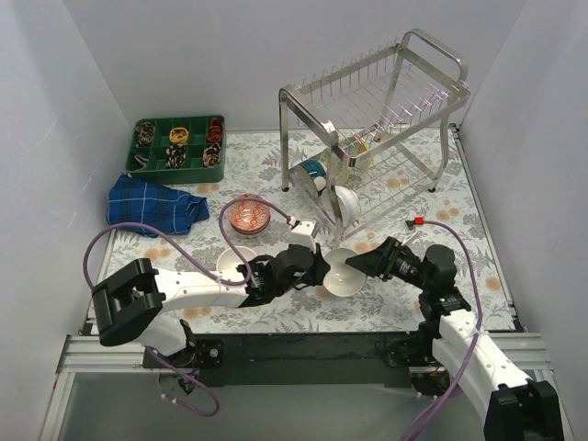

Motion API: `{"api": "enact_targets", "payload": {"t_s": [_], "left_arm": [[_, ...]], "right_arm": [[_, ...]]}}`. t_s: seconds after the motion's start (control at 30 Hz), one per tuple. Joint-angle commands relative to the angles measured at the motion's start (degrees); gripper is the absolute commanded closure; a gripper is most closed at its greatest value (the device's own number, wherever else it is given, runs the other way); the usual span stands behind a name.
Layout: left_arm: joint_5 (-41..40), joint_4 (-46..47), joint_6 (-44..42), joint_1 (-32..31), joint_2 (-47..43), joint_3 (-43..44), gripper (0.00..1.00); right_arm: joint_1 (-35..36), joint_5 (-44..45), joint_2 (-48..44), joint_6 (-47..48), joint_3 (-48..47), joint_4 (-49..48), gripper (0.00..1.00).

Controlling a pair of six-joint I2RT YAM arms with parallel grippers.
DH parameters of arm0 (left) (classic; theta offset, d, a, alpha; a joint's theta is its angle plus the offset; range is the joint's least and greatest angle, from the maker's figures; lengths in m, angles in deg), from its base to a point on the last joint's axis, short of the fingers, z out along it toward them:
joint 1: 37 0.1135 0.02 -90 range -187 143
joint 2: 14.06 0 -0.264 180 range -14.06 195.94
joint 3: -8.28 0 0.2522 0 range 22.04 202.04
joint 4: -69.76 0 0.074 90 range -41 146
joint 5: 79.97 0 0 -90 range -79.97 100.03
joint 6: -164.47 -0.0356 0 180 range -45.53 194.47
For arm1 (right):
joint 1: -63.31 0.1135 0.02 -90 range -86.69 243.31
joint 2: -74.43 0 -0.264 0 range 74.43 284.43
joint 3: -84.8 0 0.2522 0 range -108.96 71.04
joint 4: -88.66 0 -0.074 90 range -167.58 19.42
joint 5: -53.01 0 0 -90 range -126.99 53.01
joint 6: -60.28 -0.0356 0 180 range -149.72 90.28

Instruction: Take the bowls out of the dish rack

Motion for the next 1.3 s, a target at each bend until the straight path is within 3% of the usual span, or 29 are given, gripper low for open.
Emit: {"api": "enact_targets", "payload": {"t_s": [0.0,0.07,0.17,0.37,0.73,1.03,1.27], "left_arm": [[-8.3,-8.5,-5.9,1.2,-7.5,1.4,1.00],[-8.2,-12.3,-6.9,3.3,-8.6,1.9,1.00],[-6.1,-17.8,-9.3,7.3,-9.9,2.2,1.00],[1.1,-21.1,-11.9,16.9,-9.7,1.7,1.00],[2.7,-23.9,-14.8,21.6,1.4,7.3,0.99],[4.0,-27.1,-15.3,21.7,-1.3,9.0,0.58],[3.9,-30.8,-15.8,21.7,-7.9,10.5,0.35]], "right_arm": [[0.0,2.0,-0.6,3.6,-0.5,-1.5,0.32],[-0.1,3.5,-0.5,7.3,-2.1,2.2,0.20],[0.0,6.1,-0.1,11.7,-5.1,8.3,0.11],[0.0,10.1,0.2,18.1,-8.3,14.2,0.07],[0.0,12.0,-0.3,22.4,-9.3,17.4,0.04],[0.0,13.4,1.4,26.8,-11.4,18.2,0.04],[0.0,18.5,6.3,31.7,-17.0,17.0,0.02]]}}
